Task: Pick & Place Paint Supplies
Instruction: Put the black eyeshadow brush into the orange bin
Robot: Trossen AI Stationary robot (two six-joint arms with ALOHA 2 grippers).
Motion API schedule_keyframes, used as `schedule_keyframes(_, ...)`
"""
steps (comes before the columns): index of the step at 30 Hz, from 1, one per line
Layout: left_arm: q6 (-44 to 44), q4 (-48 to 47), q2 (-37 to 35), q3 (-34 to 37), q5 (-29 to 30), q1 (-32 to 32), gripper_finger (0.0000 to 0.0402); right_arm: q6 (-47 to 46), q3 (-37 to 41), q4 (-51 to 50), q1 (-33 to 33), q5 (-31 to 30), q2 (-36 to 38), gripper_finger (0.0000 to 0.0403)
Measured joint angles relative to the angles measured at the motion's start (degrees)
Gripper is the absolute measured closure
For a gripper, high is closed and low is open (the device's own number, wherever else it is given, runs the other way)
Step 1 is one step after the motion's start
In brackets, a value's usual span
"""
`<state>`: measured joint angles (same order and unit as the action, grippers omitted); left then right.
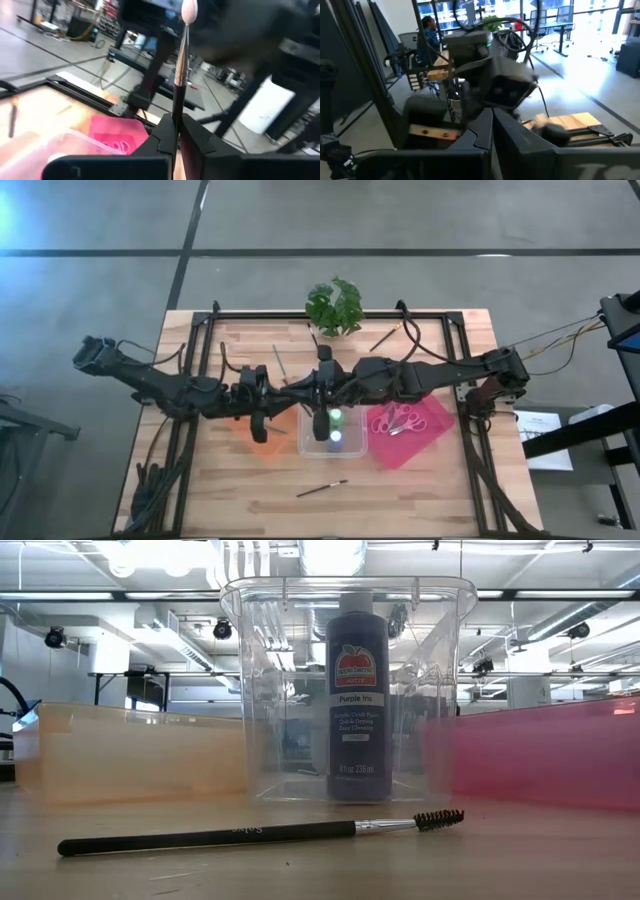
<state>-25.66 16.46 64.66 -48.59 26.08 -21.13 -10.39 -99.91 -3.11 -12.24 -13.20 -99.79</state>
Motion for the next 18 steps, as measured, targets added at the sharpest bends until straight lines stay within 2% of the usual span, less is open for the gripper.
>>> schedule_keyframes(4, 1.66, 0.3, -0.07, -0.93, 0.05, 0.0, 0.0389, 0.0, 0.01, -0.05, 0.01, 0.01, 0.0, 0.0393)
schedule_keyframes(8, 0.16, -4.55, -0.53, -1.1, 1.32, -0.02, 0.0389, 0.33, 0.0, 0.3, 0.02, -0.16, 0.35, 0.0393)
schedule_keyframes(14, -12.48, -23.2, -4.8, -1.09, 8.11, -0.18, 0.0389, 0.38, -0.25, -0.75, -0.12, -0.14, 3.49, 0.0392)
schedule_keyframes(18, -27.66, -39.67, -8.55, -1.09, 11.13, -0.76, 0.0389, 0.25, -0.25, -5.58, -0.66, -0.21, 6.26, 0.0392)
